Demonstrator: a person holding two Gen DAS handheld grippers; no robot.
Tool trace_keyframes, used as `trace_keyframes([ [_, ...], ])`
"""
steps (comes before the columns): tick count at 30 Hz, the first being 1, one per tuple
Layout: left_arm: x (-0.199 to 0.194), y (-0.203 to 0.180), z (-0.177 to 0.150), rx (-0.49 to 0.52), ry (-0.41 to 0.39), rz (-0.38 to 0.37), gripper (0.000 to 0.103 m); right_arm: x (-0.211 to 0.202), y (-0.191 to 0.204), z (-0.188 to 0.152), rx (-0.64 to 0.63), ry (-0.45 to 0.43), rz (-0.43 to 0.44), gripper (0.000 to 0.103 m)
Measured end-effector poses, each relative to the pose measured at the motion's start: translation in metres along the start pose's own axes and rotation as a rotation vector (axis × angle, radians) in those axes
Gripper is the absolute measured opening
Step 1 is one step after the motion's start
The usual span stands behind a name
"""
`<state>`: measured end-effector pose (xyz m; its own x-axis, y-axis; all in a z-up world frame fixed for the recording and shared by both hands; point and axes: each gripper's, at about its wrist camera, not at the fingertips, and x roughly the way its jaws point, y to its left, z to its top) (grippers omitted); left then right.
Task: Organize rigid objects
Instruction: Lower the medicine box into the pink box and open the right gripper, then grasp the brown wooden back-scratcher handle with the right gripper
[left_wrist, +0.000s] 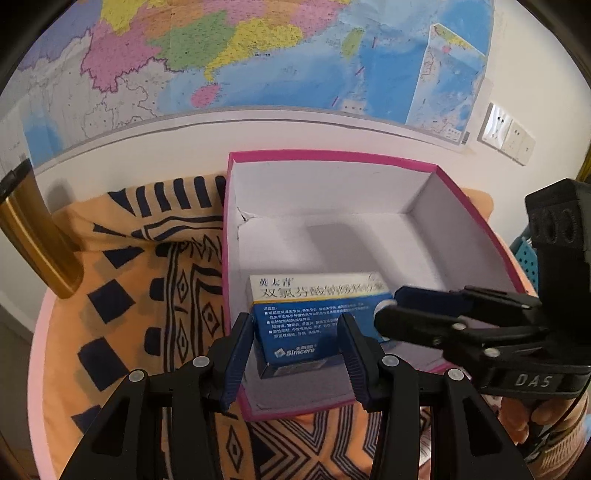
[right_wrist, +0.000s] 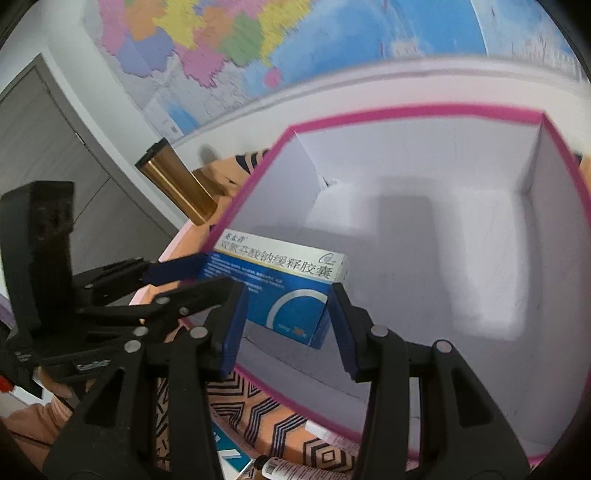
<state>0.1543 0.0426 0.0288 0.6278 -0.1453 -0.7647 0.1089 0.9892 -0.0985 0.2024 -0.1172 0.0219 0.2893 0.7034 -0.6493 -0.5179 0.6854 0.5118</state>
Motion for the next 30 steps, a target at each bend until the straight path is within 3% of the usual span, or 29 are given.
trace_keyframes([
  [7, -0.019, -0.008, -0.004, 0.027, -0.102, 0.068, 0.048, 0.003, -0.003, -0.002, 0.016, 0.004, -0.006, 0.048],
  [11, -0.050, -0.019, -0.020, 0.085, -0.196, -0.007, 0.058, -0.034, 0.002, -0.007, -0.020, -0.075, -0.013, 0.048],
  [13, -0.063, -0.028, -0.036, 0.121, -0.216, -0.083, 0.061, -0.056, 0.008, -0.014, -0.040, -0.119, -0.006, 0.048],
  [17, -0.067, -0.047, -0.065, 0.172, -0.180, -0.210, 0.062, -0.101, 0.018, -0.044, -0.081, -0.173, -0.043, 0.048],
  [21, -0.062, -0.068, -0.094, 0.221, -0.118, -0.292, 0.062, -0.124, 0.012, -0.081, -0.052, -0.165, -0.084, 0.048],
  [27, -0.060, -0.095, -0.129, 0.272, -0.039, -0.392, 0.062, -0.129, -0.011, -0.138, 0.047, -0.070, -0.162, 0.048],
  [30, -0.054, -0.107, -0.142, 0.284, 0.002, -0.408, 0.062, -0.123, -0.019, -0.160, 0.088, -0.019, -0.173, 0.048],
])
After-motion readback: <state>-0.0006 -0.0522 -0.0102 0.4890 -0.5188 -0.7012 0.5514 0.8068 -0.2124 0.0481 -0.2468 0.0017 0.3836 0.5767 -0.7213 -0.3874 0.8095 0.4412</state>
